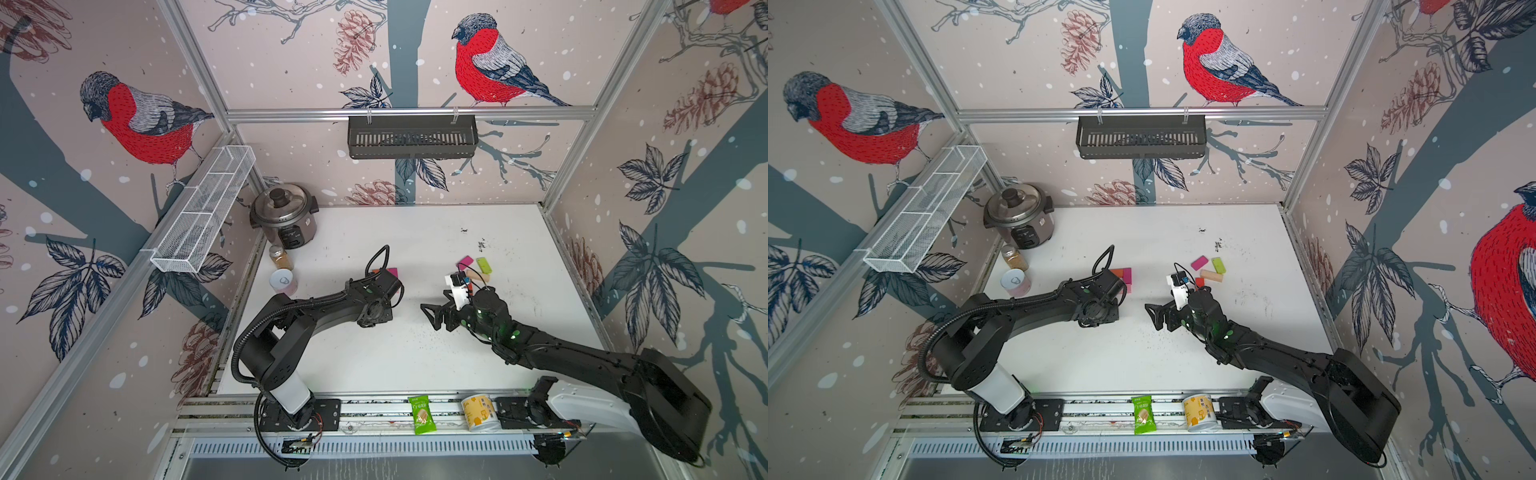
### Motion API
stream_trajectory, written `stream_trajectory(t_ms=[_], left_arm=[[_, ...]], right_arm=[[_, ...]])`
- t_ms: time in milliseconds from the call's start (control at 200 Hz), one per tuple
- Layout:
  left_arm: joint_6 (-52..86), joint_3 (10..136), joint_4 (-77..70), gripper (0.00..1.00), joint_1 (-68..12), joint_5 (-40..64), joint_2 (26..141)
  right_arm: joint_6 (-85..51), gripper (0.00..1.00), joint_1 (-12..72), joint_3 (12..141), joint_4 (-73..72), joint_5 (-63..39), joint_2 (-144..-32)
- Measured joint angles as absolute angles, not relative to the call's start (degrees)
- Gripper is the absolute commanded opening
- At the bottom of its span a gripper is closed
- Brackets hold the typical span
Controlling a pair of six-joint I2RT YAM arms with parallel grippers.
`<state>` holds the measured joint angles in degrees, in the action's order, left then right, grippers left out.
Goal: Assemble the letter p with building blocks
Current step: Assemble the building block at the center of the board.
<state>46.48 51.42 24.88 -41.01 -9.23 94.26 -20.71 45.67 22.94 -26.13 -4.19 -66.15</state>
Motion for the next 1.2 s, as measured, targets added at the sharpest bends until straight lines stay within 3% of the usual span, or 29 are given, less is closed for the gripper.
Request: stream_trajectory(t_ms=[1201], left_arm=[[46.04, 52.12, 24.82, 0.26, -40.99, -9.39, 95.22]], right_arm=[[-19.4, 1.0, 47.03, 24.01, -25.56, -2.59, -67.51]])
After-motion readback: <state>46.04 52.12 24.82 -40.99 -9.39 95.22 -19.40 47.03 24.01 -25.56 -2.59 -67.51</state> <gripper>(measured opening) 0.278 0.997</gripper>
